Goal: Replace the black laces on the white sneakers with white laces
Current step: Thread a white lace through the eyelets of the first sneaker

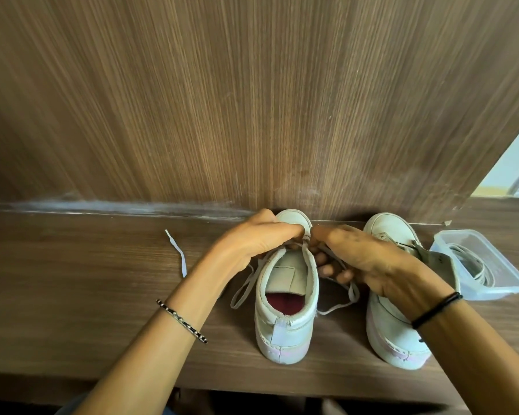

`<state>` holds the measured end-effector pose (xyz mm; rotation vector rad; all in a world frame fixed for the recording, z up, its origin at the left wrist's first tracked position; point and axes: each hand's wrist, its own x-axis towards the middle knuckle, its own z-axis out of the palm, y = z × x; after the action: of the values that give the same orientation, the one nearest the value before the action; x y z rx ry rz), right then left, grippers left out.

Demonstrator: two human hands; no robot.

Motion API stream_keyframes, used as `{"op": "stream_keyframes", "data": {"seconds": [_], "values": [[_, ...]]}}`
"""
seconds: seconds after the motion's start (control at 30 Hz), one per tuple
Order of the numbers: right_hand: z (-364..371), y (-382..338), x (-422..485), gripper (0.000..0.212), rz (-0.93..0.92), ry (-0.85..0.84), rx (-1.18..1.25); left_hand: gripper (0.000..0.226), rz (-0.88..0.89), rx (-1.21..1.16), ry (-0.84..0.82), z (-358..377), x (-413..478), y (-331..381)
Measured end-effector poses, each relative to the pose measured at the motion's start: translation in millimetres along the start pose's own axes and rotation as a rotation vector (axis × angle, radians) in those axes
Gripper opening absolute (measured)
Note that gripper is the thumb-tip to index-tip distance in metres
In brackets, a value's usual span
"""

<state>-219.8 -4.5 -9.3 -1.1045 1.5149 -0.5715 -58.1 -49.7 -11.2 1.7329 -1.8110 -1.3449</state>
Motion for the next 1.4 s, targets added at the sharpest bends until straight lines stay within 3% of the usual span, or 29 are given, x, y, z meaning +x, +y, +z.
{"op": "stream_keyframes", "data": {"seconds": [0.2, 0.33, 0.5, 0.6, 0.7, 0.8, 0.9, 1.0, 1.17, 1.3, 1.4], "values": [[-3.5, -2.2, -5.1, 0.024, -0.027, 0.001, 0.030, 0.020, 0.069, 0.016, 0.031, -7.2, -5.3, 1.7], [-8.2, -1.7, -6.9, 0.022, -0.072, -0.034, 0.080, 0.029, 0.142, 0.017, 0.033, -11.5, -9.6, 5.2], [-8.6, -1.5, -5.6, 0.022, -0.074, -0.018, 0.110, 0.017, 0.214, 0.131, -0.108, -14.1, -10.1, 0.8], [-9.0, 0.5, -5.8, 0.028, -0.124, 0.051, -0.014, 0.015, 0.229, 0.164, -0.162, -16.5, -11.9, -0.5], [-11.4, 1.1, -8.2, 0.037, -0.182, 0.132, -0.156, 0.016, 0.216, 0.147, -0.093, -19.7, -12.0, -1.2], [-14.6, 1.1, -10.5, 0.037, -0.185, 0.114, -0.150, 0.022, 0.167, 0.090, 0.051, -24.6, -10.2, -5.6], [-13.5, 2.7, -7.9, 0.035, -0.181, 0.128, -0.190, 0.021, 0.144, 0.104, 0.016, -29.5, -12.2, -10.1], [-12.1, 3.4, -5.3, 0.030, -0.194, 0.114, -0.185, 0.037, 0.106, 0.105, -0.106, -27.0, -18.1, -10.8], [-12.2, 4.4, -5.9, 0.040, -0.230, 0.140, -0.287, 0.065, 0.116, 0.238, -0.173, -23.0, -26.9, -12.1], [-13.3, 1.4, -8.3, 0.044, -0.239, 0.134, -0.324, 0.042, 0.153, 0.173, -0.009, -19.2, -28.8, -20.3], [-14.9, 0.5, -8.4, 0.043, -0.234, 0.113, -0.386, 0.029, 0.136, 0.117, -0.023, -22.3, -34.5, -22.3]]}}
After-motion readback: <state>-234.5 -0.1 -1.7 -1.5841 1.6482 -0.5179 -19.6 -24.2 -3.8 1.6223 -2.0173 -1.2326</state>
